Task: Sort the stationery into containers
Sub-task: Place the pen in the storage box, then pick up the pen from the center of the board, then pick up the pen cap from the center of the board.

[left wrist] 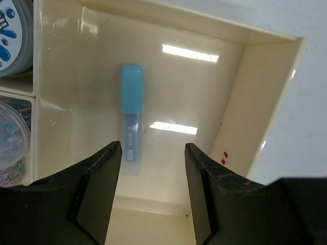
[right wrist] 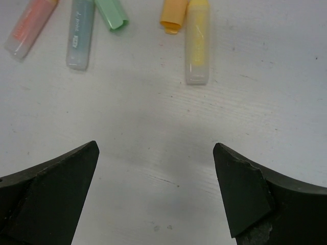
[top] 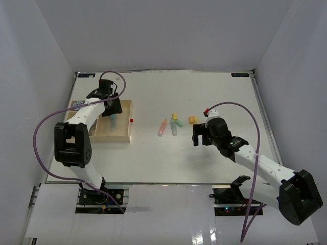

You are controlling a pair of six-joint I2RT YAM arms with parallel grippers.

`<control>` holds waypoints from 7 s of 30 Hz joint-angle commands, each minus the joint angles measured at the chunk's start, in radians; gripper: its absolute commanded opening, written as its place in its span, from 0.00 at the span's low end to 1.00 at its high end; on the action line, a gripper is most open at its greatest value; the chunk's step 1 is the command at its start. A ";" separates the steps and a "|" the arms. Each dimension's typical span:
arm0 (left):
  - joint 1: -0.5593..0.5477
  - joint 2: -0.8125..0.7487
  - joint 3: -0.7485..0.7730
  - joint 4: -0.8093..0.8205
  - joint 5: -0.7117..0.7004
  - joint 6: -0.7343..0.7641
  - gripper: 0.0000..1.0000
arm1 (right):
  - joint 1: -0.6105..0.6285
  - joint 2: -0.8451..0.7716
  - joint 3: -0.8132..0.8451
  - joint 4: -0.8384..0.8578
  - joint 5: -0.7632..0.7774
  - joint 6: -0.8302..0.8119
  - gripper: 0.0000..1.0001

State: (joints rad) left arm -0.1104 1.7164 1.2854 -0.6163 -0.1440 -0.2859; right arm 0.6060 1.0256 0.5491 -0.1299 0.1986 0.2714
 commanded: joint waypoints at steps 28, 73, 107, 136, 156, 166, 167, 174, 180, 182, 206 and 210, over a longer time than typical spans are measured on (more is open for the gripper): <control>0.003 -0.347 -0.216 0.242 0.385 -0.050 0.98 | -0.163 0.565 0.324 0.052 -0.036 -0.164 0.74; -0.483 -0.532 -0.291 0.524 0.361 -0.498 0.98 | -0.069 -0.099 0.101 0.277 -0.300 -0.060 0.20; -0.801 -0.163 -0.176 0.845 0.055 -0.530 0.59 | -0.023 -0.187 -0.031 0.458 -0.263 0.055 0.19; -0.473 -0.406 -0.304 0.692 0.323 -0.285 0.17 | -0.023 -0.154 0.049 0.236 -0.203 -0.007 0.96; -0.184 -0.601 -0.465 0.509 0.776 0.088 0.18 | -0.011 0.711 0.788 -0.214 -0.139 -0.058 0.96; -0.184 -0.594 -0.474 0.515 0.797 0.099 0.20 | 0.009 0.953 0.931 -0.217 -0.082 -0.034 0.82; -0.186 -0.592 -0.474 0.514 0.797 0.099 0.20 | 0.012 0.964 0.943 -0.217 -0.076 -0.034 0.80; -0.186 -0.586 -0.471 0.510 0.793 0.096 0.20 | 0.023 1.033 1.003 -0.203 0.001 -0.012 0.66; -0.184 -0.584 -0.471 0.510 0.794 0.096 0.21 | 0.023 1.071 1.020 -0.201 0.025 0.006 0.61; -0.184 -0.583 -0.471 0.509 0.794 0.094 0.21 | 0.023 1.088 1.029 -0.201 0.025 0.011 0.57; -0.186 -0.580 -0.469 0.506 0.814 0.102 0.22 | 0.026 1.142 1.058 -0.198 0.071 0.022 0.36; -0.184 -0.578 -0.469 0.506 0.828 0.111 0.22 | 0.026 1.133 1.077 -0.197 0.082 -0.001 0.29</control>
State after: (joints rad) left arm -0.2981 1.1503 0.8177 -0.1268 0.6487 -0.1955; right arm 0.6289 2.1471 1.5810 -0.3431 0.2588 0.2840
